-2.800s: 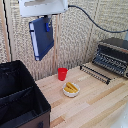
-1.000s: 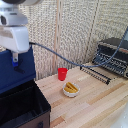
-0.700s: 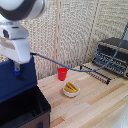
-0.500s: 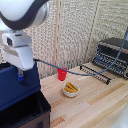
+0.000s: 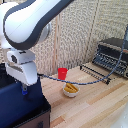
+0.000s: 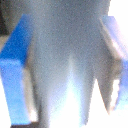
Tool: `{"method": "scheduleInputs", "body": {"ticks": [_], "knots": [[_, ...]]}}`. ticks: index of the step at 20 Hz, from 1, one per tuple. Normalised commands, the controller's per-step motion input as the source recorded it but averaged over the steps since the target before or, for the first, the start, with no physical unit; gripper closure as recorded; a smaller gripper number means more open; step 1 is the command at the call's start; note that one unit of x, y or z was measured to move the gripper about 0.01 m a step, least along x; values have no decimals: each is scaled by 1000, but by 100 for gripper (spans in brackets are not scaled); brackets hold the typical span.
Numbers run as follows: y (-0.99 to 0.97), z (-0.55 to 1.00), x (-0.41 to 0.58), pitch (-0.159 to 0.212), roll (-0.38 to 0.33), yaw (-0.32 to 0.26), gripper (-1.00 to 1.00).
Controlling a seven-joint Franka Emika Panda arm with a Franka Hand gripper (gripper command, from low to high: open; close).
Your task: Please shift your gripper toward the book. Carefully hold the book with your gripper. Gently transport the book using your gripper to the caddy's front section. Safely let the book go into the caddy's front area.
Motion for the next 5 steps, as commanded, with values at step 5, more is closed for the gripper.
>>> {"method": "scheduleInputs", "body": {"ticks": [5], "knots": [[-293,291,209,25,77,45,-100]]}}
